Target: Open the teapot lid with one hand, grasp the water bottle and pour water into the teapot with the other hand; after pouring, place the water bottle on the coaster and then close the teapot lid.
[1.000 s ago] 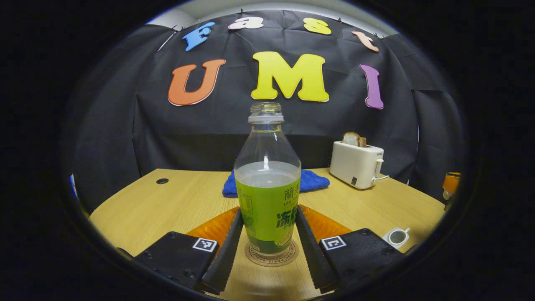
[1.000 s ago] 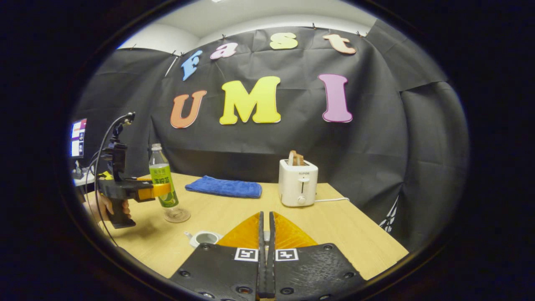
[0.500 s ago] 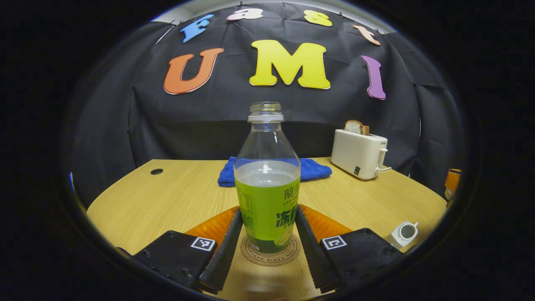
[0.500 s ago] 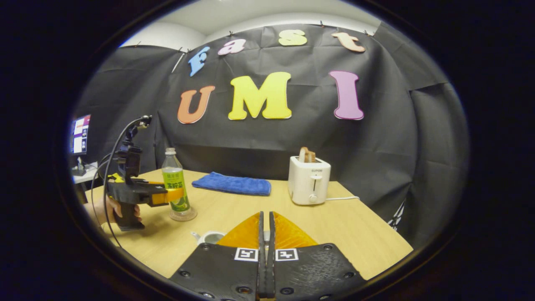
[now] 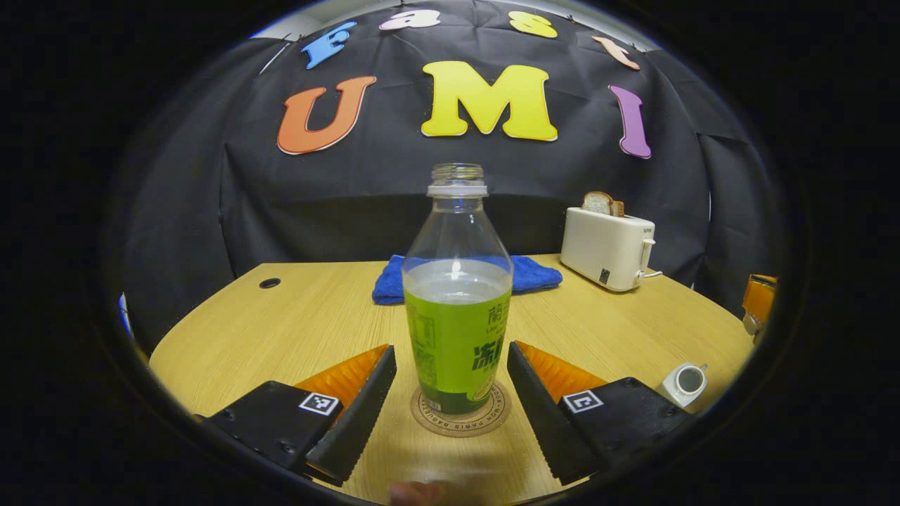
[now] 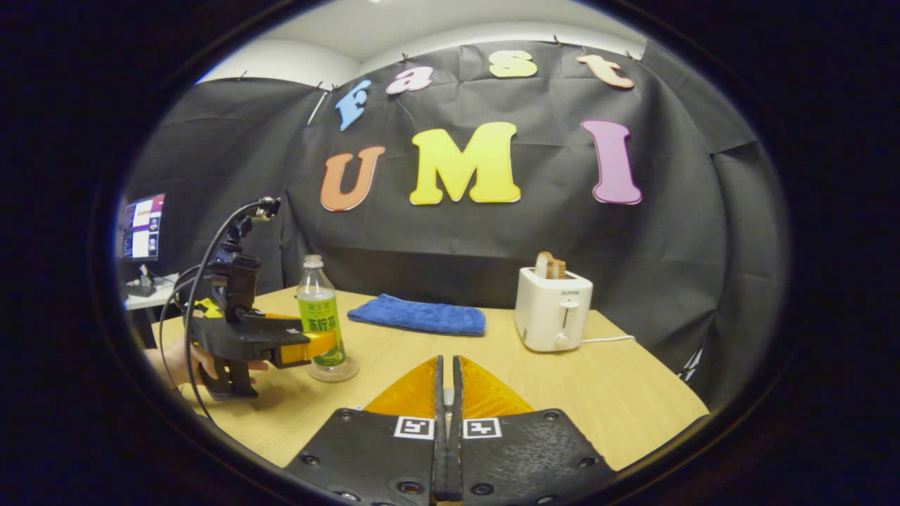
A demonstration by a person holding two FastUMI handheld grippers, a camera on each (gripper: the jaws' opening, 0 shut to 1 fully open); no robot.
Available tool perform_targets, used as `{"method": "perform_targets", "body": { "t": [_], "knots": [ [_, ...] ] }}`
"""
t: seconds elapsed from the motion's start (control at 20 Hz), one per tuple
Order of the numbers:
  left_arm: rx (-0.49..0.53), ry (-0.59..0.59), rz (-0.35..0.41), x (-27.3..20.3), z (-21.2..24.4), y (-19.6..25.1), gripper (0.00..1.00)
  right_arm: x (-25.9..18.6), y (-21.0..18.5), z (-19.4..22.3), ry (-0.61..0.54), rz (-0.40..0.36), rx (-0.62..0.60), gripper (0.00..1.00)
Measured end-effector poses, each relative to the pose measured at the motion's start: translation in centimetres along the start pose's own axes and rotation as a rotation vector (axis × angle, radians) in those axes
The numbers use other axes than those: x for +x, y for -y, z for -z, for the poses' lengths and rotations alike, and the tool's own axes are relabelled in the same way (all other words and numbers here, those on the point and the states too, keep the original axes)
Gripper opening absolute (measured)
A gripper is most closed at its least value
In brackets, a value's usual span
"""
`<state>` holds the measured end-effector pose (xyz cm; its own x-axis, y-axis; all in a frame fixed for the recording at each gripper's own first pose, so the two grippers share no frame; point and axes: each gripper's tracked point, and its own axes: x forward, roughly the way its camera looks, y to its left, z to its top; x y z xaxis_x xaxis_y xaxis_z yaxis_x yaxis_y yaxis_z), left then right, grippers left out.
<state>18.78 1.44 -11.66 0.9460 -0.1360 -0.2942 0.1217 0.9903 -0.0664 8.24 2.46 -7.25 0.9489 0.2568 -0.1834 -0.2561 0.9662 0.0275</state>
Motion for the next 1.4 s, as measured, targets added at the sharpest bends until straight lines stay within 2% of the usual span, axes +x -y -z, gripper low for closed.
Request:
{"method": "perform_targets", "body": {
  "t": [0.25, 0.4, 0.85, 1.4],
  "knots": [
    [0.005, 0.016, -0.071, -4.6, -0.1, -3.0, 0.99, 2.3, -2.9, 1.9, -0.025, -0.074, -0.002, 0.0],
    [0.007, 0.065, -0.114, -7.9, -1.1, -4.6, 0.99, 3.2, -4.0, 3.1, -0.044, -0.1, -0.004, 0.0],
    [0.034, 0.161, -0.212, -13.6, -3.3, -7.4, 0.98, 3.8, -4.2, 4.3, -0.033, -0.1, -0.021, 0.0],
    [0.068, 0.176, -0.239, -15.3, -4.1, -7.7, 0.98, 4.5, -3.8, 5.3, -0.029, -0.086, -0.039, 0.0]
  ]
}}
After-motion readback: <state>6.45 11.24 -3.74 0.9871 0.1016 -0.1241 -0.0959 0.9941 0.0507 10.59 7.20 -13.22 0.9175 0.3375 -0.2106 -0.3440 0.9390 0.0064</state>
